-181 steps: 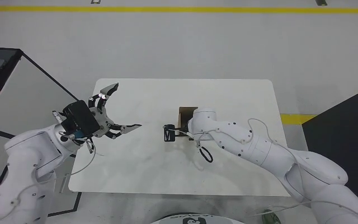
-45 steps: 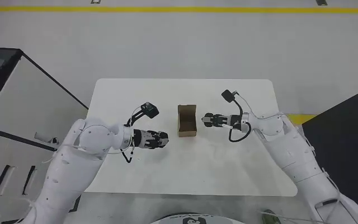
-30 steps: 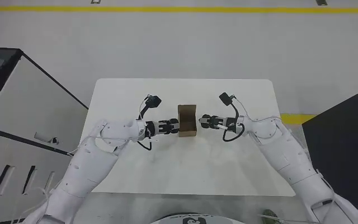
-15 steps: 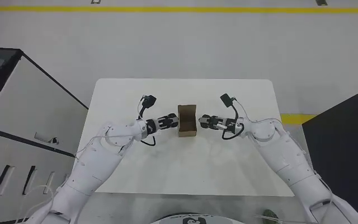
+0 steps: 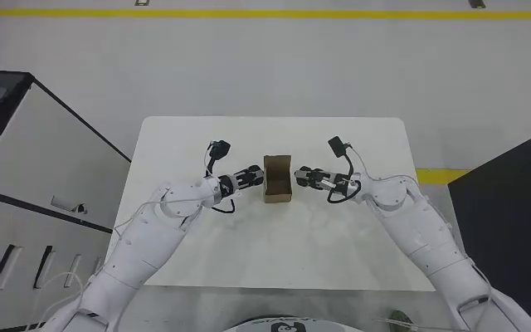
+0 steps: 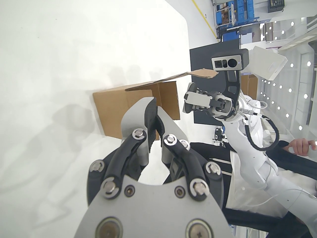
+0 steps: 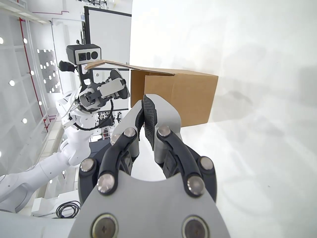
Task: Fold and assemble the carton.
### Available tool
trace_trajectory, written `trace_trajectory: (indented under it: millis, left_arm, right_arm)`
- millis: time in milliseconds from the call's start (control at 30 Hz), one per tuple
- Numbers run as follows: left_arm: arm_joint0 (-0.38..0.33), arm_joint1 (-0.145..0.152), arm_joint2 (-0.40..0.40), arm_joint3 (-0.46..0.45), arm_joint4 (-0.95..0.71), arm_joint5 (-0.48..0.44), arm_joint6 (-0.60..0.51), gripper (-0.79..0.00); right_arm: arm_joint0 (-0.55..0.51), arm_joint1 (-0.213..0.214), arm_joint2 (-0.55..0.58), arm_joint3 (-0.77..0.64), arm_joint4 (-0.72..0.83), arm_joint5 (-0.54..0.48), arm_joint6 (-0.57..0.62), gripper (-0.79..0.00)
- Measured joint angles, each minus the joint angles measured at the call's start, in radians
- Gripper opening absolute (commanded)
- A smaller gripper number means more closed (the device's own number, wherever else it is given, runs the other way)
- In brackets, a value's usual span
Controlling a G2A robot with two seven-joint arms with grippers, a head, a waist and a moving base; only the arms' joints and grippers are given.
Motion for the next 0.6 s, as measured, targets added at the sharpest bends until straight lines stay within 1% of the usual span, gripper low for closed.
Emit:
trace_trajectory:
  millis: [300, 600]
  left_arm:
    - [-0.034, -0.017, 0.035, 0.043, -0.013, -0.007, -0.014, -0.785]
    - [-0.051, -0.029, 0.056, 0.074, -0.013, -0.006, -0.025, -0.785]
  right_arm:
    - [0.044, -0.02, -0.043, 0.04, 0.0, 0.015, 0.019, -0.785]
    - [0.082, -0.038, -0.087, 0.069, -0.034, 0.029, 0.025, -0.785]
